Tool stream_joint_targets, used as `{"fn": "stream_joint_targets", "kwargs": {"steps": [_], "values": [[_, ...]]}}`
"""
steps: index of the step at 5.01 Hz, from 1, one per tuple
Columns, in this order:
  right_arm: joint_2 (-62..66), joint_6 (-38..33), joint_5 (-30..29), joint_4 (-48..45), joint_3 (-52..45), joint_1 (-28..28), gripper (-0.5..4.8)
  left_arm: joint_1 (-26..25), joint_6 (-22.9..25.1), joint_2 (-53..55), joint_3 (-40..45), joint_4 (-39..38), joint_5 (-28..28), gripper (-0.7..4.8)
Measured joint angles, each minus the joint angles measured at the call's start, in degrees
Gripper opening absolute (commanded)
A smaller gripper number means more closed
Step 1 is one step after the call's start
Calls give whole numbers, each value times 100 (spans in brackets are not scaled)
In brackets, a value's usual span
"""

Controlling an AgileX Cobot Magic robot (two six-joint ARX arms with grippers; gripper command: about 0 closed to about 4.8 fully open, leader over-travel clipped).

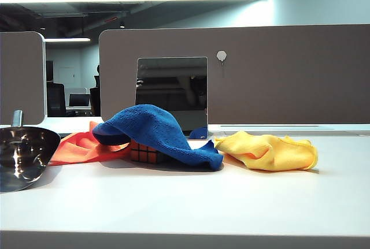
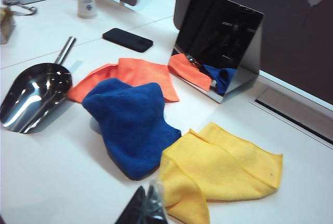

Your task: Pick up a rag that is the same color as the top surface of the Rubik's Cube and cover the cube with it.

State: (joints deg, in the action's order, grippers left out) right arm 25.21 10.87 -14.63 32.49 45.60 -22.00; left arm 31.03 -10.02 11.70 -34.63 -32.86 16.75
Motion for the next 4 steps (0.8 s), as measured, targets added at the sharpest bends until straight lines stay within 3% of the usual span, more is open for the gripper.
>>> {"fn": "stream_joint_targets", "kwargs": {"steps": [3, 4], "values": [[-562, -76, 896, 68, -212, 0, -5, 2, -17, -1147, 310, -599, 520, -6], [-1832, -334, 1351, 2, -1060, 0, -5, 4, -35, -1147, 374, -610, 509, -6]]}}
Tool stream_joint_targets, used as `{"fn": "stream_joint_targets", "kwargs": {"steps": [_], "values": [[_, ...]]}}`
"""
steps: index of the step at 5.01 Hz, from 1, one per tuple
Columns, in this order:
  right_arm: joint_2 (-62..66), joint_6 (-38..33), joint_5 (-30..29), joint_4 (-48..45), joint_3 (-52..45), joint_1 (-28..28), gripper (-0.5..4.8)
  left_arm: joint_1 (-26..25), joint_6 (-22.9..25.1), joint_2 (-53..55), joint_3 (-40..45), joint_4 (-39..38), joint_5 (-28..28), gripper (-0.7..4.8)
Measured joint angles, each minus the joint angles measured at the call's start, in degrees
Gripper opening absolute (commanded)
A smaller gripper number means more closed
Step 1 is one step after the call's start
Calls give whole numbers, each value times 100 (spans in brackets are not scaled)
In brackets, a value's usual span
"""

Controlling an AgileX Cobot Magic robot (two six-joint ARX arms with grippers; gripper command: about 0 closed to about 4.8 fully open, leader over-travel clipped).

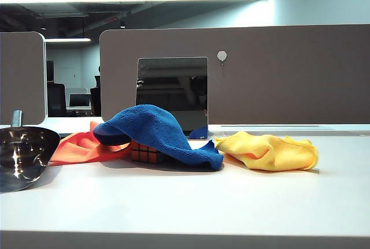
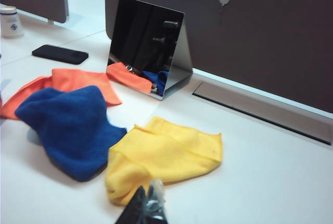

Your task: Pick up a rag that is the same color as the top surface of the Rubik's Cube and cover the cube with it.

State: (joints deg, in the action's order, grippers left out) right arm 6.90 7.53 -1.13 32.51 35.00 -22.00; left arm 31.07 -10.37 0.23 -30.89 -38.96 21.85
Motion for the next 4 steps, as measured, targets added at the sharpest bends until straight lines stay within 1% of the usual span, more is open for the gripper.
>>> {"fn": "stream_joint_targets", "kwargs": {"steps": [1, 2, 3, 4], "values": [[-664, -85, 271, -31, -442, 4, -5, -2, -179, 0, 94, 162, -31, -6], [-667, -127, 544, -516, -793, 11, -5, -2, -385, -7, 313, 841, 55, -6], [-667, -127, 1005, -933, -1165, 11, -5, 0, -369, -2, 765, 922, 118, -6], [-667, -127, 1021, -1154, -1484, 11, -5, 0, -643, -2, 1075, 868, 122, -6]]}}
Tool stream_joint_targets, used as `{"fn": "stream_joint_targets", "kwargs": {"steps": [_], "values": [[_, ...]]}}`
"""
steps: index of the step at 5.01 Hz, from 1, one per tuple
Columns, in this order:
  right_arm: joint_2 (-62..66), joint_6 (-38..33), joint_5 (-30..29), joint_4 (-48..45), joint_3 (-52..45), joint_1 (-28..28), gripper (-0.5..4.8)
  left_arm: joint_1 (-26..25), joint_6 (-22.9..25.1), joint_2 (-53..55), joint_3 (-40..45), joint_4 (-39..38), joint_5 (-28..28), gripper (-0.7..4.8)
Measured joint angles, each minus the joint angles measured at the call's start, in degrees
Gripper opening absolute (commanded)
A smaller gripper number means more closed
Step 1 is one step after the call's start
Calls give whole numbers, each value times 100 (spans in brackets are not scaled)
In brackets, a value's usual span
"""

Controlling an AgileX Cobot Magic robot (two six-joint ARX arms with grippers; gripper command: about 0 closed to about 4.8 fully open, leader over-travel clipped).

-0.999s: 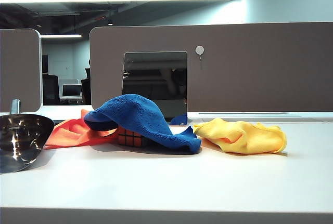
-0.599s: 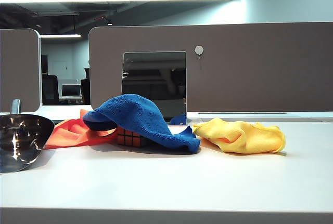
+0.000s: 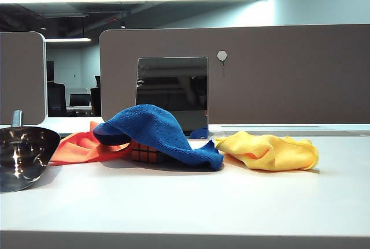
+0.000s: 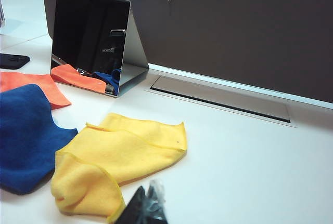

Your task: Pick up a rag that is the same color as the top surface of the Rubik's Cube and cover the cube with it.

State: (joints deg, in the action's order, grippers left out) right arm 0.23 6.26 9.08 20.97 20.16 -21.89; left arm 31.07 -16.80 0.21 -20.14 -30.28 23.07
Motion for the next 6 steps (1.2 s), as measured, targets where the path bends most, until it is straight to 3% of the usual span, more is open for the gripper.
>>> {"fn": "stream_joint_targets", "kwargs": {"steps": [1, 2, 4, 6], "values": [[0, 0, 155, -850, -267, 0, -5, -2, -116, 0, 243, 345, 107, -6], [-2, -31, 271, -1290, -774, 0, -5, -2, 223, -4, 415, 737, 87, -6], [-2, -546, 269, -2470, -1469, 0, -5, -2, 452, -2, 782, 798, -175, -6], [-4, -627, 260, -3189, -1843, 0, -5, 0, 457, 2, 1113, 1182, -354, -6]]}}
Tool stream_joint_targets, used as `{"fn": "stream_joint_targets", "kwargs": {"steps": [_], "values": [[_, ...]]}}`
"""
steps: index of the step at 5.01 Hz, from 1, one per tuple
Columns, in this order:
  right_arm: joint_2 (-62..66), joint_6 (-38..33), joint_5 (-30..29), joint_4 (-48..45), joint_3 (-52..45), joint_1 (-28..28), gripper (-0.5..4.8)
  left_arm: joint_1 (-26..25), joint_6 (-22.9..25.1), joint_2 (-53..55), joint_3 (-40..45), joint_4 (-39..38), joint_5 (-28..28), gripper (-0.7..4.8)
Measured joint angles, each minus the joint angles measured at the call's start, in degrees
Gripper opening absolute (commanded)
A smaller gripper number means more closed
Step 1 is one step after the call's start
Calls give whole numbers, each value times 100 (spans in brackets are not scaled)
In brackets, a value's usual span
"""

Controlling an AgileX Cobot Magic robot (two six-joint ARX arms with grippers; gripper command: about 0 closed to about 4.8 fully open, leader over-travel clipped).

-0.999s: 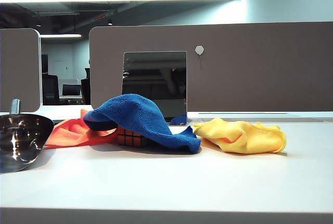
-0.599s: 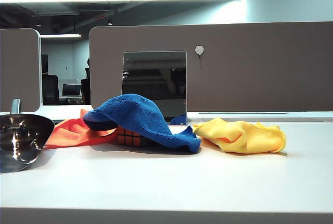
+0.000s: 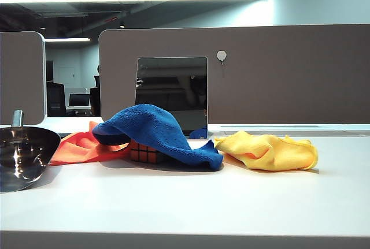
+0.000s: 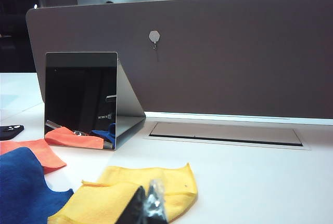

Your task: Pick up a rag that is the same color as the top surface of the Rubik's Cube and cover the cube with it.

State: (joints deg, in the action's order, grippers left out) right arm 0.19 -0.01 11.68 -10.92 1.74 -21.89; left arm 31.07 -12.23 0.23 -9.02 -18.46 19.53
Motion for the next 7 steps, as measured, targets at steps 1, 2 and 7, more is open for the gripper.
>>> {"fn": "stream_joint_targets", "kwargs": {"steps": [1, 2, 7], "values": [[0, -2, -282, 120, -142, 7, -5, -2, 339, -7, 813, 874, -588, -6], [0, 0, -420, 293, -142, 7, -5, -2, 564, -7, 815, 887, -603, -6], [0, -129, -1945, -343, -142, 2127, -5, -1683, 1263, -7, 844, 1493, -1021, -6]]}}
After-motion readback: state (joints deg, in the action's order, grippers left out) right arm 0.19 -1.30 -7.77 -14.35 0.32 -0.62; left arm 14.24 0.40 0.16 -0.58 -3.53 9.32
